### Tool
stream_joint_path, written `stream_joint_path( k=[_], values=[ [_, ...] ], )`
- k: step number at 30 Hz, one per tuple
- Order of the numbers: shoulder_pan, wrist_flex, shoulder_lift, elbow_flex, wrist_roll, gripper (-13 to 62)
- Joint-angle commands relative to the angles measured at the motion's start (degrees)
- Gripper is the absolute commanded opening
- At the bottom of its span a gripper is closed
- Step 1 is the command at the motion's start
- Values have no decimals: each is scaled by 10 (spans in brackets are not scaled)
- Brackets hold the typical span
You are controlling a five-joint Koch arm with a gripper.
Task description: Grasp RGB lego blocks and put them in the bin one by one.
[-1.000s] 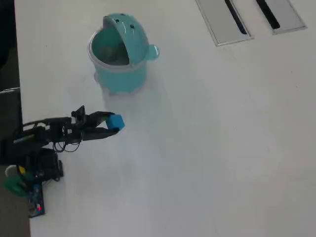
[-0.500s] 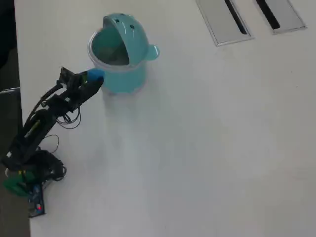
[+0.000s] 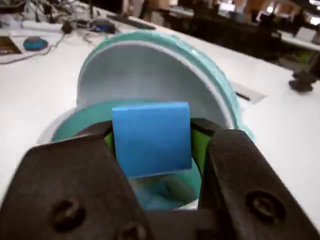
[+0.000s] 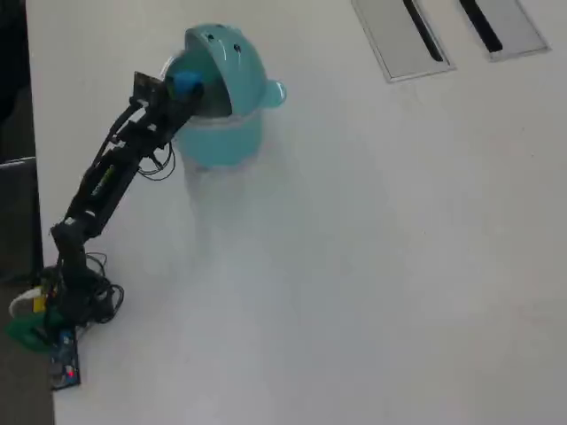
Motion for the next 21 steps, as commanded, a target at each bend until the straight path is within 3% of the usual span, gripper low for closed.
stream_joint_path(
  k=[1, 5, 6, 10, 13, 21],
  values=[
    [-9, -30, 0, -58, 0, 69],
    [-6, -51, -48, -81, 1, 120],
    [-5, -52, -62, -88, 4, 306],
    [-27, -46, -82, -127, 5, 349],
    [-18, 11, -74, -139, 5, 337],
    [111, 11, 135, 47, 8, 337]
  ],
)
